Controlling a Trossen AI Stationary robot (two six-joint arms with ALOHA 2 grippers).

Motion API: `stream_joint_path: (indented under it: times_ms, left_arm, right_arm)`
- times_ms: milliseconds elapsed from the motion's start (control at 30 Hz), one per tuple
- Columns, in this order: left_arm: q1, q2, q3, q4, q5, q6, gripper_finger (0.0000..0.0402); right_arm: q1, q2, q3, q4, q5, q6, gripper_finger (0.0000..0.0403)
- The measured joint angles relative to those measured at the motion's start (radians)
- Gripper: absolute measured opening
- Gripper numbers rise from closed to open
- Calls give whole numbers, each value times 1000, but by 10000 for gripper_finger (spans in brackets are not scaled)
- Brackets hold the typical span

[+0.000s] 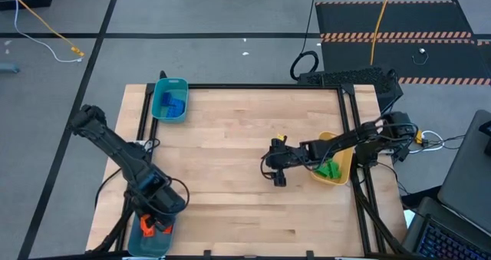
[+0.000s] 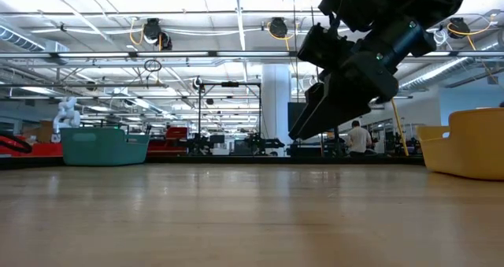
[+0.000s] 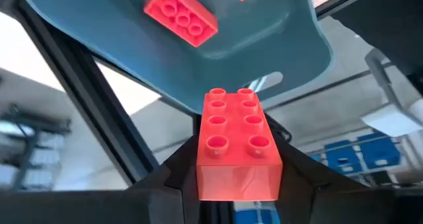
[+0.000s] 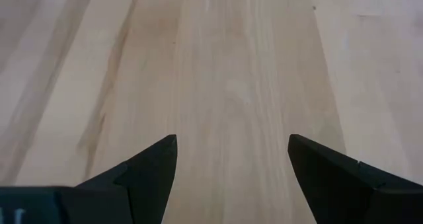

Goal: Sort & place blocks by color
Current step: Put the orange game piece into the dark blue bin, then return to Home Position

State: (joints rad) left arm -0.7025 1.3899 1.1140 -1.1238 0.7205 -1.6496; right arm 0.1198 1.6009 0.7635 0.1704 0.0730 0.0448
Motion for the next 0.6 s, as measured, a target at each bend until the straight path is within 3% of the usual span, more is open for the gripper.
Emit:
stream_joint_path:
  times_ms: [67, 233, 333, 433, 600]
  left_arm:
    - [0, 0, -25, 48, 13, -34, 156]
    - [1, 0, -62, 87, 13, -56, 310]
    - [1, 0, -74, 79, 15, -41, 376]
    - [5, 0, -86, 75, 44, -12, 388]
    - [62, -1, -88, 26, 80, 87, 345]
  right_arm:
    - [0, 0, 0, -1, 0, 0, 281]
    - [1, 0, 0, -7, 0, 3, 281]
    - [1, 0, 0, -31, 0, 30, 281]
    - [1, 0, 0, -72, -1, 56, 281]
    - [2, 0, -14, -85, 0, 67, 281]
